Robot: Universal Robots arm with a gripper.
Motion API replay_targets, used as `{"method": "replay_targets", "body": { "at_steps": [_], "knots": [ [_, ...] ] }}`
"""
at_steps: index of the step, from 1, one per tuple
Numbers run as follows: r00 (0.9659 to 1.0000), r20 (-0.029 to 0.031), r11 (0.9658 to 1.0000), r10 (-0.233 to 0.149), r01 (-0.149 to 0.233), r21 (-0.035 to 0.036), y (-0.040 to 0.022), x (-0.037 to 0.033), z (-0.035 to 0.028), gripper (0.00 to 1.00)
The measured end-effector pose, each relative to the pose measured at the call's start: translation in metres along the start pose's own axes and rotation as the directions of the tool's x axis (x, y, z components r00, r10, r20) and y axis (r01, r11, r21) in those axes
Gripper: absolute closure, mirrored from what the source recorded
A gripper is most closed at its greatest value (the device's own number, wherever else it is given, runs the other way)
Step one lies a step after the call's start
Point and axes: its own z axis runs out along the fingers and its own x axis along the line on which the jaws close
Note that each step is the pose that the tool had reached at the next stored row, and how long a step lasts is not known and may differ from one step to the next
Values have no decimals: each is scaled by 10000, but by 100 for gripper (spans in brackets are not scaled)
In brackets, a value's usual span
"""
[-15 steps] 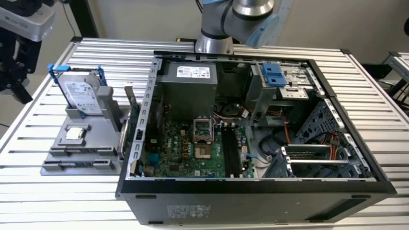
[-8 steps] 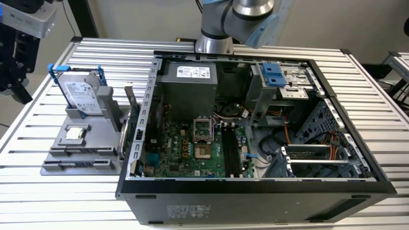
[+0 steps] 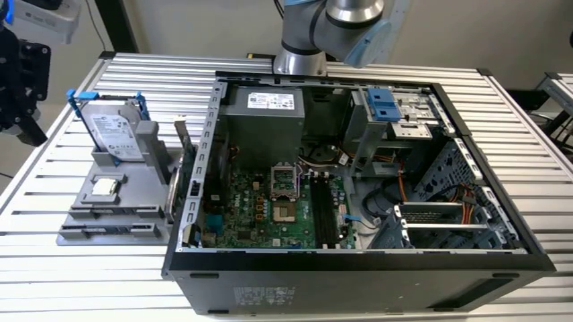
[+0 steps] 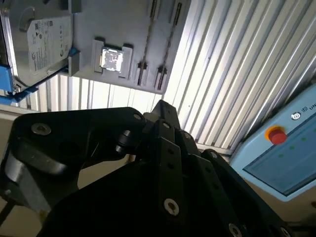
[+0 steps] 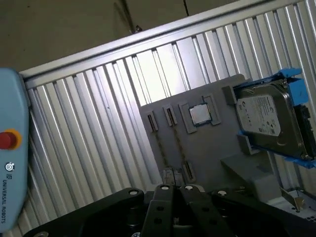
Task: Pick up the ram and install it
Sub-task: 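Pick up the ram and move it above insertion slot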
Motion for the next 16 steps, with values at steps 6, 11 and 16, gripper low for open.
{"method": "replay_targets", "body": {
  "at_steps": [6, 11, 16],
  "knots": [
    [9947, -11, 9946, -1033, 1033, 75, 0, 1, 5, 100],
    [9811, -34, 9810, -1936, 1936, 94, 0, 0, 11, 100],
    [9597, -60, 9597, -2810, 2810, 100, 0, 1, 17, 100]
  ]
}}
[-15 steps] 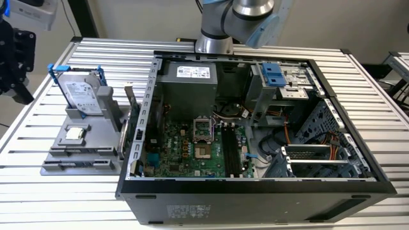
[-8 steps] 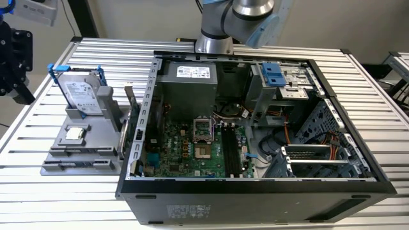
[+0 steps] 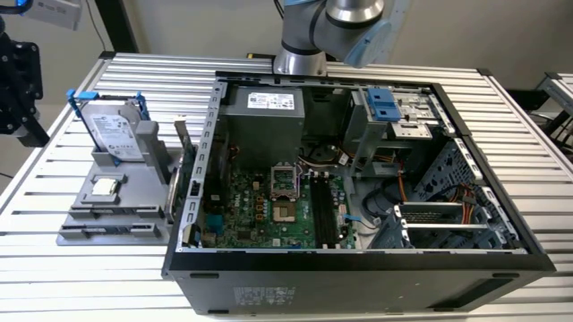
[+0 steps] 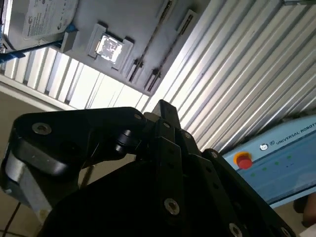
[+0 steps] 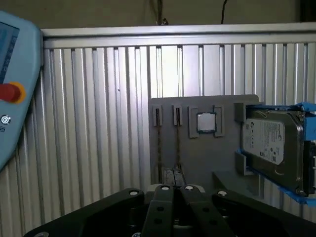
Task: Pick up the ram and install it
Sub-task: 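Pick up the ram and move it above insertion slot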
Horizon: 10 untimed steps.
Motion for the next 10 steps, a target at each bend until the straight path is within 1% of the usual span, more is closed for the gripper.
{"method": "replay_targets", "body": {
  "at_steps": [2, 4, 10],
  "knots": [
    [9993, -8, 9993, -364, 364, 8, 0, 0, 2, 100],
    [9977, -13, 9977, -674, 674, 13, 0, 0, 5, 100],
    [9938, -22, 9938, -1113, 1113, 15, 0, 0, 9, 100]
  ]
}}
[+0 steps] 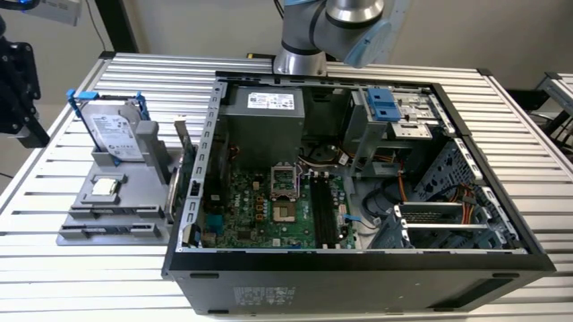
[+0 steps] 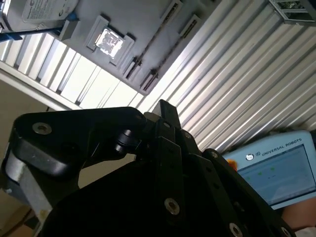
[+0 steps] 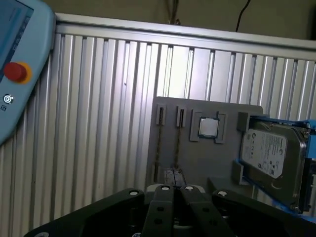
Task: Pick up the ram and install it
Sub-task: 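Pick up the ram and move it above insertion slot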
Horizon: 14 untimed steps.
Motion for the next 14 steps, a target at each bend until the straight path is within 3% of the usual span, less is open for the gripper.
{"method": "replay_targets", "body": {
  "at_steps": [6, 7, 14],
  "knots": [
    [9990, -12, 9990, -440, 440, 2, 0, 0, -1, 100],
    [9987, -14, 9987, -517, 517, 3, 0, 0, -1, 0],
    [9946, -26, 9946, -1034, 1034, 8, 0, 0, 0, 0]
  ]
}}
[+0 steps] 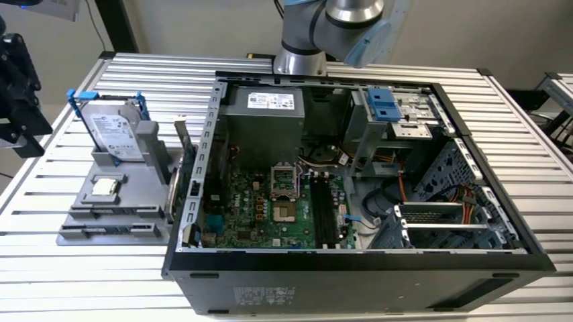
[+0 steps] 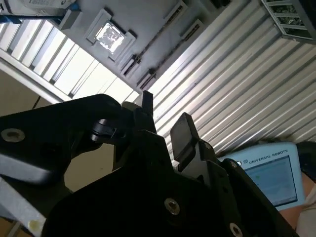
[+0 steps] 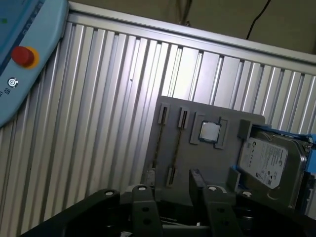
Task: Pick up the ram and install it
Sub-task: 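Pick up the ram and move it above insertion slot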
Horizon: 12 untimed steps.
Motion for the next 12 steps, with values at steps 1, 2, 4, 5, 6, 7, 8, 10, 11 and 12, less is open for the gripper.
{"method": "replay_targets", "body": {
  "at_steps": [1, 2, 4, 5, 6, 7, 8, 10, 11, 12],
  "knots": [
    [10000, -1, 10000, -11, 11, -1, 0, 0, 1, 0],
    [10000, 1, 10000, 97, -97, 3, -1, 0, 8, 0],
    [9989, 6, 9989, 477, -477, 4, 0, 0, 25, 0],
    [9979, 9, 9979, 647, -647, 6, 0, 0, 35, 0],
    [9966, 12, 9966, 827, -827, 8, -1, 0, 45, 0],
    [9953, 13, 9953, 971, -971, 9, -1, 0, 56, 0],
    [9941, 15, 9941, 1083, -1083, 9, -1, 0, 71, 0],
    [9922, 17, 9922, 1245, -1245, 6, -2, 0, 103, 0],
    [9919, 19, 9919, 1273, -1273, 6, -2, 0, 116, 0],
    [9915, 21, 9915, 1301, -1301, 6, -3, -1, 124, 0]
  ]
}}
